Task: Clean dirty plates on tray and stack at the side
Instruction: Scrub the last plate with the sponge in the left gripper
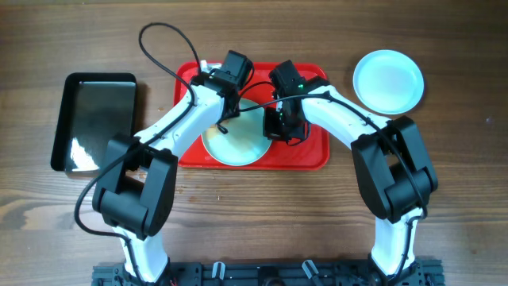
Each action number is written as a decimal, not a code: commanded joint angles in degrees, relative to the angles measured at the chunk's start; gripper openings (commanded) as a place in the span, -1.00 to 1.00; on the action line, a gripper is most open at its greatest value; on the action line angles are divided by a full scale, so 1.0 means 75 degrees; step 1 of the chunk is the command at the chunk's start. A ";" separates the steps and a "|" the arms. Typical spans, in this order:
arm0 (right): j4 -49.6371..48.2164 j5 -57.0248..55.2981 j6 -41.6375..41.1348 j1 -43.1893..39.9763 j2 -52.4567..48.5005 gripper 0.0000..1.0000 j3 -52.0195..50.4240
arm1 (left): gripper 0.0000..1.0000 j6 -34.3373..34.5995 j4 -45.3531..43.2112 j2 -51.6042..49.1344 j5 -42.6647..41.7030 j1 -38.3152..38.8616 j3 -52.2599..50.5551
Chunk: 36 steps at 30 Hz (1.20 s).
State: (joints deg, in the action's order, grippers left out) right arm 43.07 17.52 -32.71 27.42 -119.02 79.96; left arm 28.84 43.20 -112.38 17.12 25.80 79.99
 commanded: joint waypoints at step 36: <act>0.0743 -0.2157 0.0379 -0.0102 -0.0274 -0.91 0.0793 | -0.92 -0.0329 0.1265 0.2958 -0.0157 -0.1227 0.0152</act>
State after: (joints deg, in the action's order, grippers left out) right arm 45.50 10.61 -32.49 27.55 -118.83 81.60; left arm 25.82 50.33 -91.22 16.91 16.45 81.10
